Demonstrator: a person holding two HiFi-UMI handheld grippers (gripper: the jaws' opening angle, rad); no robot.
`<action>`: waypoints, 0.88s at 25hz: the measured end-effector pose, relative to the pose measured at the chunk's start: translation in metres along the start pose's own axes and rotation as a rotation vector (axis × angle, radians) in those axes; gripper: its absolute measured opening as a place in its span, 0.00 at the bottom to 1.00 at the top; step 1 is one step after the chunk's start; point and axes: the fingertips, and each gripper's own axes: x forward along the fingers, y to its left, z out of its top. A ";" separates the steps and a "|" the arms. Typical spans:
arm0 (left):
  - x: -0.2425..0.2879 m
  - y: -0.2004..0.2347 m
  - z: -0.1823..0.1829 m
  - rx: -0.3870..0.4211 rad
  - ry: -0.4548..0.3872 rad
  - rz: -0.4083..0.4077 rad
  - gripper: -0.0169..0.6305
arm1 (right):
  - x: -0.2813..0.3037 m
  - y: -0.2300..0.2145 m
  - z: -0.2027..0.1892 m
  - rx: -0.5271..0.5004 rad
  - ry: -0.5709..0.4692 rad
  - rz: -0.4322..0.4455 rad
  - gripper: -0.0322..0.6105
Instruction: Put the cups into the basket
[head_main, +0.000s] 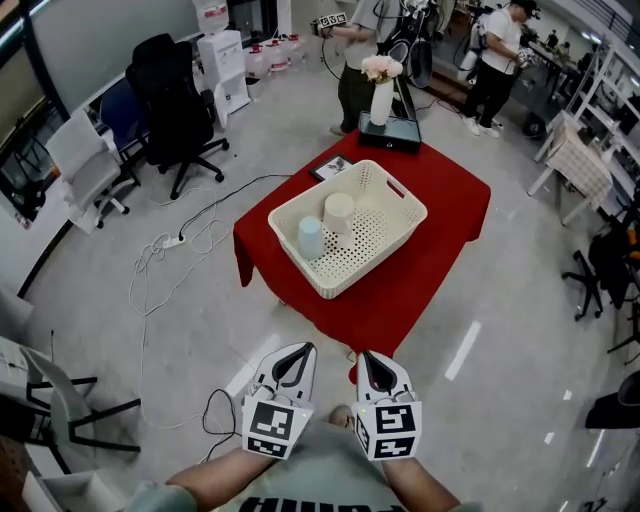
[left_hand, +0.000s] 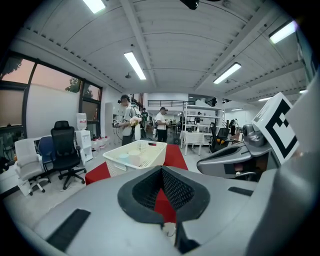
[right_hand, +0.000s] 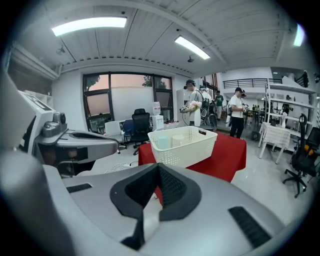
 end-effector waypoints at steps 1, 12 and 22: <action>-0.002 0.004 -0.002 0.000 0.001 -0.004 0.04 | 0.001 0.004 0.000 0.000 -0.001 -0.004 0.07; -0.012 0.021 -0.001 0.021 -0.014 -0.038 0.04 | 0.008 0.024 0.004 0.018 -0.022 -0.033 0.07; -0.017 0.023 0.003 0.028 -0.021 -0.036 0.04 | 0.005 0.027 0.008 0.016 -0.038 -0.039 0.07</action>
